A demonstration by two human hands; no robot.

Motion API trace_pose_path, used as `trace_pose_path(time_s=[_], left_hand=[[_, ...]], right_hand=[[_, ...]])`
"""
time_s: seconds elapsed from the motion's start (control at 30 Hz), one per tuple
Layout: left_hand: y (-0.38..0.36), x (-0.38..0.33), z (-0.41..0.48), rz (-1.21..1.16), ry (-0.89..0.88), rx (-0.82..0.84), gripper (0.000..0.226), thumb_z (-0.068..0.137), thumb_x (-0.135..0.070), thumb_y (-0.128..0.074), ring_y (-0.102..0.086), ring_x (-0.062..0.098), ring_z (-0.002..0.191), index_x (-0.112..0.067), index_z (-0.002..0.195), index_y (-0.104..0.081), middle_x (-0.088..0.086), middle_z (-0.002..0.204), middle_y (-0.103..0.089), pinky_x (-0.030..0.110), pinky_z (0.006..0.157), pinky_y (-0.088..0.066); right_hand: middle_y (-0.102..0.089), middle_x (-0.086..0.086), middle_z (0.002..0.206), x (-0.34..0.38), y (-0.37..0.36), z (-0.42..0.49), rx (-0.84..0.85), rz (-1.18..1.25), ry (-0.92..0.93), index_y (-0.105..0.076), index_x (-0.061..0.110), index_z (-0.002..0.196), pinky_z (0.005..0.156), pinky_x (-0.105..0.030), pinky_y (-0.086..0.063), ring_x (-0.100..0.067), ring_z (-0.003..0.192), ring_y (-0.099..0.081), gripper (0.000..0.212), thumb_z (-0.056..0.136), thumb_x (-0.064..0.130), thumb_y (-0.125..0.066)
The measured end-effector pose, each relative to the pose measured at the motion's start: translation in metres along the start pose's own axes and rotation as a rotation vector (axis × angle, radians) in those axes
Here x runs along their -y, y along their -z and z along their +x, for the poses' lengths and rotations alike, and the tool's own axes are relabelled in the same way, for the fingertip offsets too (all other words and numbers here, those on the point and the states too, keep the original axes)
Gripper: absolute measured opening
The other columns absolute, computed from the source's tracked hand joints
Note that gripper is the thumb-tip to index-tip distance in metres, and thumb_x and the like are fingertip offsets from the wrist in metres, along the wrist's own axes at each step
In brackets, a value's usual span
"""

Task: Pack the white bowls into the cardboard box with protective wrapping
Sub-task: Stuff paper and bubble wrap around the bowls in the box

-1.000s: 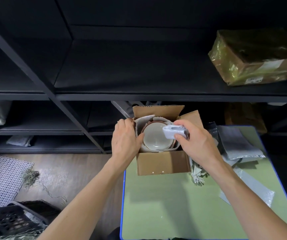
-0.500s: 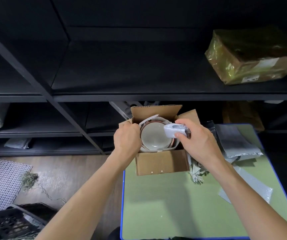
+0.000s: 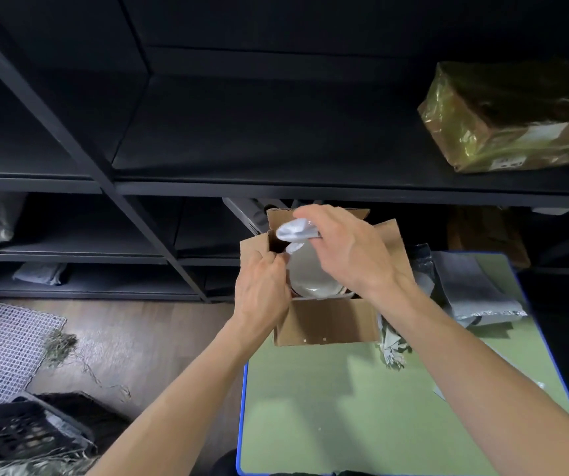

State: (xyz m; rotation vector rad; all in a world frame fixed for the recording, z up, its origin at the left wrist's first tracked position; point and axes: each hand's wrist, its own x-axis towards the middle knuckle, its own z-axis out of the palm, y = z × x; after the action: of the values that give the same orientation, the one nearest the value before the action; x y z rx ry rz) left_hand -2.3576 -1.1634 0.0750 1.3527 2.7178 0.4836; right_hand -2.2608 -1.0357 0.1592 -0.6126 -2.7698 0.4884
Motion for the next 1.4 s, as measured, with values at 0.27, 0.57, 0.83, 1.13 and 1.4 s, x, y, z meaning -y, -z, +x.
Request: trace_pose_path(time_s=[0.27, 0.57, 0.83, 1.13, 1.4], left_hand=[[-0.006, 0.002, -0.002, -0.070, 0.025, -0.012, 0.037, 0.082, -0.003, -0.051, -0.033, 0.021, 0.074, -0.018, 0.113, -0.063, 0.001, 0.084, -0.063, 0.033, 0.058, -0.027], [-0.024, 0.010, -0.004, -0.146, 0.003, -0.069, 0.038, 0.087, -0.008, -0.035, -0.030, 0.020, 0.070, -0.016, 0.110, -0.065, -0.004, 0.078, -0.057, 0.038, 0.066, -0.041], [-0.020, 0.006, -0.007, -0.192, 0.028, -0.115, 0.032, 0.088, -0.002, -0.047, -0.040, 0.022, 0.073, -0.014, 0.109, -0.067, -0.002, 0.084, -0.063, 0.037, 0.065, -0.044], [-0.020, 0.006, -0.008, -0.257, 0.035, -0.110, 0.039, 0.086, -0.003, -0.042, -0.047, 0.024, 0.078, -0.012, 0.112, -0.069, 0.001, 0.089, -0.067, 0.040, 0.066, -0.048], [-0.024, 0.007, -0.008, -0.256, 0.019, -0.126, 0.030, 0.089, -0.002, -0.053, -0.051, 0.024, 0.083, -0.015, 0.111, -0.069, -0.001, 0.093, -0.068, 0.040, 0.068, -0.051]], right_hand=[[-0.062, 0.000, 0.100, -0.002, -0.043, 0.033, 0.096, -0.254, 0.276, -0.063, 0.017, 0.108, 0.062, -0.034, -0.054, -0.021, 0.095, -0.054, 0.025, 0.085, 0.006, -0.064], [-0.049, 0.001, 0.110, -0.010, -0.059, 0.044, 0.239, -0.158, 0.200, -0.059, 0.020, 0.106, 0.058, -0.032, -0.052, -0.023, 0.071, -0.060, 0.026, 0.086, 0.006, -0.068], [-0.061, 0.000, 0.103, -0.003, -0.070, 0.044, 0.233, -0.257, 0.135, -0.061, 0.023, 0.113, 0.059, -0.036, -0.046, -0.028, 0.086, -0.064, 0.022, 0.093, 0.014, -0.060], [-0.067, 0.002, 0.105, -0.007, -0.072, 0.029, 0.144, -0.292, 0.134, -0.073, 0.018, 0.109, 0.063, -0.039, -0.058, -0.021, 0.104, -0.057, 0.027, 0.088, 0.007, -0.062], [-0.067, 0.004, 0.120, -0.011, -0.076, 0.022, 0.240, -0.226, 0.052, -0.069, 0.021, 0.124, 0.087, -0.044, -0.055, -0.020, 0.117, -0.054, 0.039, 0.090, 0.006, -0.054]])
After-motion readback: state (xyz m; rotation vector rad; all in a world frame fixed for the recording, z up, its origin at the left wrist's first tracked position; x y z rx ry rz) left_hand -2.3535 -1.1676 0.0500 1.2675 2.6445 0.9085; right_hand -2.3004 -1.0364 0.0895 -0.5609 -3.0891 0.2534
